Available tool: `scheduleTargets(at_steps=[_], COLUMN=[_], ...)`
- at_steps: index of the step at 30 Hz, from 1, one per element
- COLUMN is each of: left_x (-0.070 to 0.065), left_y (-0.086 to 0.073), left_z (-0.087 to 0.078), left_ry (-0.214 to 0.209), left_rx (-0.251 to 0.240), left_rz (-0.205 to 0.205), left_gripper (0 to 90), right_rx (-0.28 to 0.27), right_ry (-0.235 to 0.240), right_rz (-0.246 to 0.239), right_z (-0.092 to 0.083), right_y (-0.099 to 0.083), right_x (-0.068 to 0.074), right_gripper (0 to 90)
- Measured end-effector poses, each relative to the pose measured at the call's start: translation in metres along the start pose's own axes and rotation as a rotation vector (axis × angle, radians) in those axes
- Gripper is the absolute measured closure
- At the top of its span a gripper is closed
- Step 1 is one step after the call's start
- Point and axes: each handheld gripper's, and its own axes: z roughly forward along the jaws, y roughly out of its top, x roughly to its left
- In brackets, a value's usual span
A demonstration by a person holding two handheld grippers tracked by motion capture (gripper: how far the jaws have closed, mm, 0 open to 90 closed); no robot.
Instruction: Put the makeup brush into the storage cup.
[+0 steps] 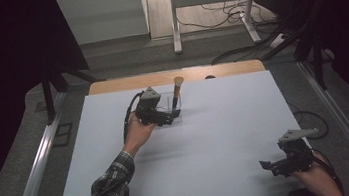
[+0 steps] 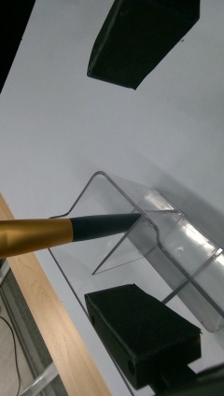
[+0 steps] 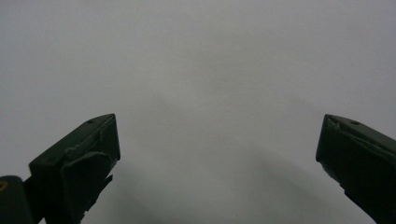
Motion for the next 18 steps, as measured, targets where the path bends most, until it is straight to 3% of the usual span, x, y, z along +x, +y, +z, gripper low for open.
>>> scheduleTargets(at_steps=[18], left_x=[-0.005], left_y=[-0.016], left_z=[-0.011], left_ry=[0.0], left_rx=[0.014], left_rz=[0.001], left_gripper=[0.0], right_rx=[-0.001], right_ry=[-0.001], right_rz=[0.002], right_z=[-0.001], right_y=[0.0], right_x=[0.0], right_gripper=[0.0])
